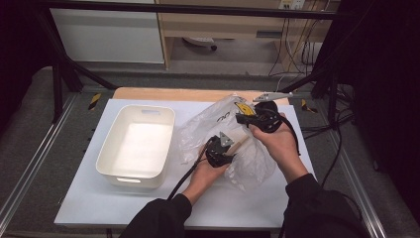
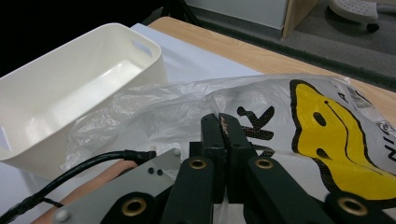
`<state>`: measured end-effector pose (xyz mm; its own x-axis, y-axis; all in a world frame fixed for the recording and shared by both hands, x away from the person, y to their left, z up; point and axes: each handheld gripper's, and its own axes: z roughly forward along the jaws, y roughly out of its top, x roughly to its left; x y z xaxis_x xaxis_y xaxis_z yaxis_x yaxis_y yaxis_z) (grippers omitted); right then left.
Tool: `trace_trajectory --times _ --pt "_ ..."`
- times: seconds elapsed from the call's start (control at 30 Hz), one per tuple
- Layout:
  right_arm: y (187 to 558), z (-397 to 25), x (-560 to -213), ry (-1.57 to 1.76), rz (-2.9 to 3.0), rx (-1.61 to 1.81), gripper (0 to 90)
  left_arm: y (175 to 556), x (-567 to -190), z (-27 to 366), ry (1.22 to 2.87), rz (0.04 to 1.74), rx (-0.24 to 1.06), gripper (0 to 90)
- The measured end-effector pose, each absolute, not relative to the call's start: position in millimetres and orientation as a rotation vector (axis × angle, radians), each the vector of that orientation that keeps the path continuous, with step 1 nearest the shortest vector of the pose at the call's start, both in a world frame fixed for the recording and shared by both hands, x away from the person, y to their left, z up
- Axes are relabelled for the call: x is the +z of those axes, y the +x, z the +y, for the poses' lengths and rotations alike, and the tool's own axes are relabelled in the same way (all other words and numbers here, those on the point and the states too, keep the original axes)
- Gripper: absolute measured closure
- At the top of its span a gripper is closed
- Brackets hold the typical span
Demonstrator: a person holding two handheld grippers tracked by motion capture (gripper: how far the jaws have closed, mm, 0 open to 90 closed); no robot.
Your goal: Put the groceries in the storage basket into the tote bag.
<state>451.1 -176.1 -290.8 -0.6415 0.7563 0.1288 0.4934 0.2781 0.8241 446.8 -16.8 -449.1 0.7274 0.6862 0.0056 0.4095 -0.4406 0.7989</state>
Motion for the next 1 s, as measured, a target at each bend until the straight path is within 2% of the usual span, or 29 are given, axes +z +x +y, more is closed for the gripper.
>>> trace_trajectory --times 0.27,1.0 --pt "450 -177 -294 1.152 2.265 1.295 90.0 429 -435 5 2.073 0.811 0.388 27.2" --pt "438 -167 -324 1.141 2.322 1.305 90.0 365 -407 64 1.953 0.767 0.335 24.9"
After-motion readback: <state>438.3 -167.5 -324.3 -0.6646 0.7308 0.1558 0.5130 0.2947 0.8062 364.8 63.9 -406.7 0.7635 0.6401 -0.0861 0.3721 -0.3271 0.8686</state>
